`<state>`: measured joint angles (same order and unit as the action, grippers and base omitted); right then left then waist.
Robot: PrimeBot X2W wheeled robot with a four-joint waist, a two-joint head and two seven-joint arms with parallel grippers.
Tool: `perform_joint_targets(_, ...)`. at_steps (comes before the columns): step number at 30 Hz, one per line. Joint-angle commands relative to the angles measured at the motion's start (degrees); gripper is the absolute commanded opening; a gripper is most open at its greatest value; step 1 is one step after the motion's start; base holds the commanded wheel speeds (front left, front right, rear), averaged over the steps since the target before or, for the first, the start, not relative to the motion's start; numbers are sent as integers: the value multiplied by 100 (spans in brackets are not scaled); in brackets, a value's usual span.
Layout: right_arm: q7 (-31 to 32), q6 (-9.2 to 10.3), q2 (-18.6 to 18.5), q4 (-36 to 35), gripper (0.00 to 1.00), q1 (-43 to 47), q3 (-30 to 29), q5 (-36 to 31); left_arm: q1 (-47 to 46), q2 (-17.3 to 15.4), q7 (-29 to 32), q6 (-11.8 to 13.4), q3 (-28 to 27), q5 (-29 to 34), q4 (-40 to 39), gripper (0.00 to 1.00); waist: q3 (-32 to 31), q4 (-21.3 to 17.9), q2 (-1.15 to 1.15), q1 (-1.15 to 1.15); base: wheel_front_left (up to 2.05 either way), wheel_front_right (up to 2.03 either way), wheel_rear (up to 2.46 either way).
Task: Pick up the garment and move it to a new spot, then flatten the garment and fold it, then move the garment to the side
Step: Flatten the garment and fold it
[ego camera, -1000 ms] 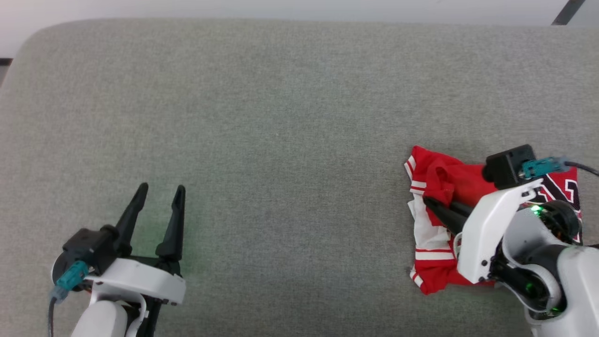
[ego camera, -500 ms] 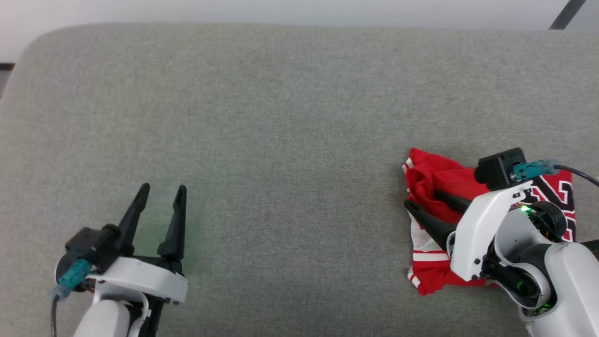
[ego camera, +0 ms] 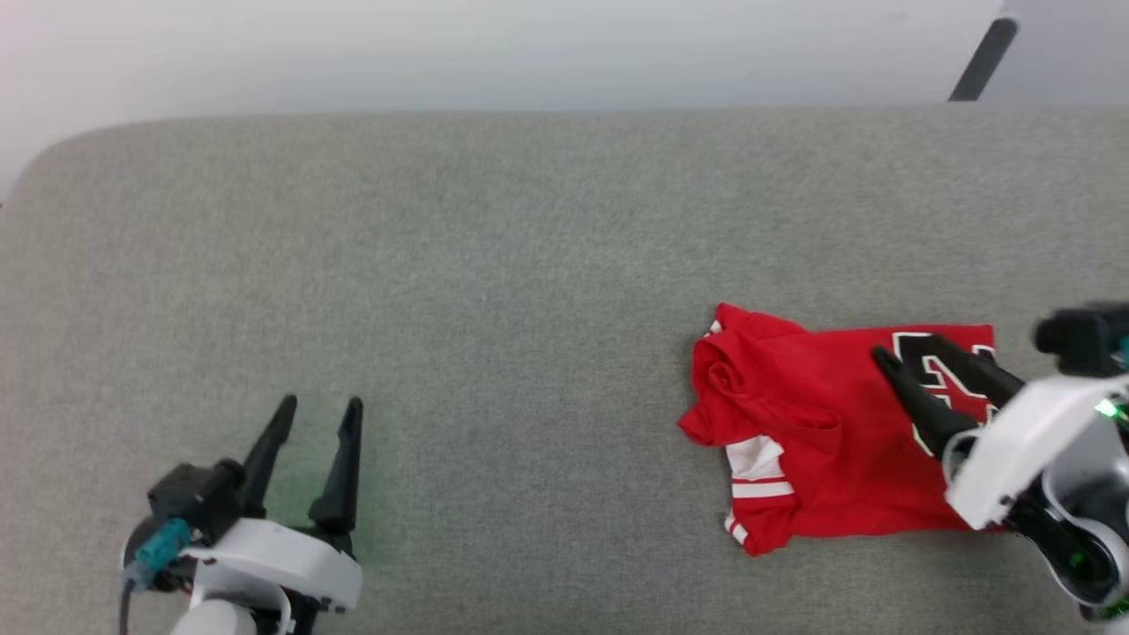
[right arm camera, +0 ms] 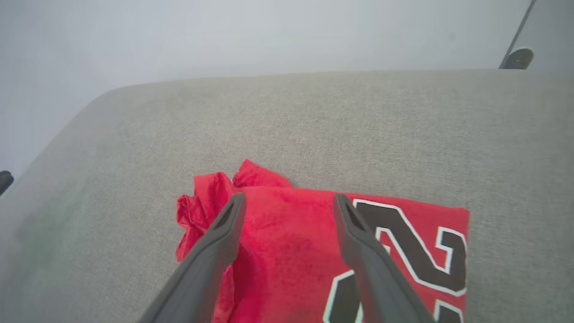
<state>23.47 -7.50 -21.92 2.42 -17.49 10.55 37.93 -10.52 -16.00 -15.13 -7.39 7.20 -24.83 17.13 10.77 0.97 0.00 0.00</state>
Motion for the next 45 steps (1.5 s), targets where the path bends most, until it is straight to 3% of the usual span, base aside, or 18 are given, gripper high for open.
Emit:
perform_joint_targets(1,-90,2,-11,30,100,90,-51,47,58,-2,4,-14,23,-40,29,100,-144,-113,0,0,0,0,0)
perform_joint_targets(13,-1805,2,-73,582,100,874,-274,21,344,38,4,-14,52,-36,370,100,-730,-270,0,0,0,0,0)
perform_joint_targets(27,-3228,2,141,680,100,1633,-661,-515,787,115,4,-14,-210,208,302,100,-1143,-192,0,0,0,0,0)
perform_joint_targets(45,-3233,2,515,-145,100,2123,-1227,-1141,1591,265,4,10,-729,748,-736,100,-1232,-116,0,0,0,0,0)
